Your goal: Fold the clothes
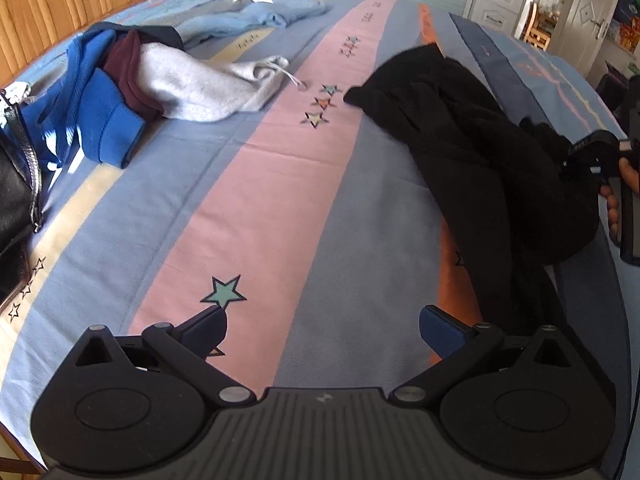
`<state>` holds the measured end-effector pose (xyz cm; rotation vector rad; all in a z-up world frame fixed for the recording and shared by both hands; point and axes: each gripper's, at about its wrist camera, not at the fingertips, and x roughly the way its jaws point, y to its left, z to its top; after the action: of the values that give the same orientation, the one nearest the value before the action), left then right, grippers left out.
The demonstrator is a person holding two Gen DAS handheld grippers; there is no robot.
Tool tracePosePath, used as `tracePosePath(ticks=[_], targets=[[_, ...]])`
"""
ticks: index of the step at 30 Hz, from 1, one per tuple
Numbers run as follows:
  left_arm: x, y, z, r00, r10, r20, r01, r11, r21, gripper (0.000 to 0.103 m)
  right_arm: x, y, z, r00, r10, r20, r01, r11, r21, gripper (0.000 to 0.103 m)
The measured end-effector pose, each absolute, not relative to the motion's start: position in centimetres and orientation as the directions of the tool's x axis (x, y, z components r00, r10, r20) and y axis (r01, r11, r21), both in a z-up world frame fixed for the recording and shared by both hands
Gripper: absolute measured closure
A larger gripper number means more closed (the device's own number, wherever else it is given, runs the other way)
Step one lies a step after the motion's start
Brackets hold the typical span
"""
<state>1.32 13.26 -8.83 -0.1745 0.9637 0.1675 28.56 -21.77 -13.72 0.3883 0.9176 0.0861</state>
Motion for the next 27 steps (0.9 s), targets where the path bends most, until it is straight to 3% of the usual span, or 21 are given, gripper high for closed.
tracePosePath(ticks=[6, 10, 14, 16, 18, 19, 20, 21, 23, 27], targets=[[1.3, 12.3, -8.4, 0.535, 0.124, -0.836, -0.243, 0.97, -0.011, 0.001, 23.9, -27.4, -10.2, 0.731, 0.305, -0.611, 0.173, 0.783, 0.598, 0.098], [0.4, 11.7, -7.4, 0.55, 0.087, -0.831, -0.23, 0.972, -0.05, 0.001, 19.3, -32.7, -6.5, 0.827, 0.302, -0.473, 0.193, 0.638, 0.746, 0.098], [-0.7, 10.3, -6.5, 0.572, 0.059, -0.818, -0.172, 0.984, -0.05, 0.001, 11.7, -40.5, -1.3, 0.915, 0.147, -0.375, 0.22, 0.598, 0.771, 0.098], [-1.2, 9.7, -6.3, 0.572, 0.044, -0.819, -0.147, 0.988, -0.05, 0.001, 7.1, -43.5, 0.1, 0.921, 0.087, -0.38, 0.248, 0.621, 0.744, 0.098], [-1.7, 9.3, -6.0, 0.571, 0.036, -0.82, -0.143, 0.988, -0.057, 0.001, 2.8, -45.2, 0.0, 0.905, 0.051, -0.423, 0.282, 0.672, 0.685, 0.09], [-2.0, 9.3, -5.8, 0.571, 0.029, -0.82, -0.139, 0.988, -0.061, 0.001, 1.0, -45.7, -0.6, 0.884, 0.009, -0.468, 0.326, 0.705, 0.63, 0.086], [-2.3, 9.2, -5.7, 0.57, 0.025, -0.821, -0.135, 0.989, -0.064, 0.001, -0.7, -46.0, -1.2, 0.857, -0.046, -0.513, 0.378, 0.733, 0.565, 0.073], [-2.5, 9.3, -5.5, 0.572, 0.026, -0.82, -0.136, 0.989, -0.063, 0.001, -2.3, -46.1, -1.9, 0.831, -0.1, -0.547, 0.424, 0.752, 0.505, 0.067], [-3.1, 9.3, -5.0, 0.576, 0.039, -0.817, -0.142, 0.988, -0.053, 0.001, -5.4, -46.1, -3.1, 0.783, -0.196, -0.591, 0.502, 0.76, 0.412, 0.065], [-3.9, 9.6, -4.4, 0.586, 0.07, -0.807, -0.15, 0.988, -0.024, 0.001, -8.8, -41.6, -4.3, 0.802, -0.05, -0.595, 0.345, 0.852, 0.393, 0.056]])
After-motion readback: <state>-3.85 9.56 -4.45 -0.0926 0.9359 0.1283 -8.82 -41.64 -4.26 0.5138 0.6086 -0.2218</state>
